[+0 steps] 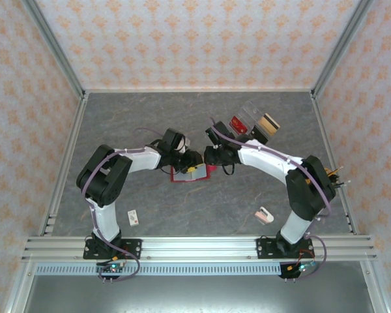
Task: Take the credit cards out of the card holder
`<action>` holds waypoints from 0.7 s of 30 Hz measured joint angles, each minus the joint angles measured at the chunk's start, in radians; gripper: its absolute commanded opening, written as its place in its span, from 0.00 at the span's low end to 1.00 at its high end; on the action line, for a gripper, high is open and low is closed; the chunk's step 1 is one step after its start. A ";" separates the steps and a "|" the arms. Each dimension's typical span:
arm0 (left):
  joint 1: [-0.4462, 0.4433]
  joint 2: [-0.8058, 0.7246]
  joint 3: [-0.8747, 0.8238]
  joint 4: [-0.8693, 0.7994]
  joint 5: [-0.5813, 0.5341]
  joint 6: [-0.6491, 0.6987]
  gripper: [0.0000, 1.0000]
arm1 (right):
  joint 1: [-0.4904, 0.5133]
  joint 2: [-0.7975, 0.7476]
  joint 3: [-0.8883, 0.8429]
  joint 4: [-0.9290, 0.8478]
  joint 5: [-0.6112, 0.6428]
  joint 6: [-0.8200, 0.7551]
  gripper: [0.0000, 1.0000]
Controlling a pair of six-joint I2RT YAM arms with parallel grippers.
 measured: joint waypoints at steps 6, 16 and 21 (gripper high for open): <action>0.000 0.006 0.000 -0.001 -0.024 -0.013 0.22 | 0.000 0.051 0.000 0.027 -0.070 0.014 0.11; 0.000 0.007 0.000 -0.039 -0.057 -0.008 0.06 | 0.000 0.151 0.002 0.026 -0.109 0.037 0.06; 0.000 -0.010 0.003 -0.082 -0.076 -0.001 0.09 | 0.000 0.185 0.021 0.025 -0.112 0.038 0.06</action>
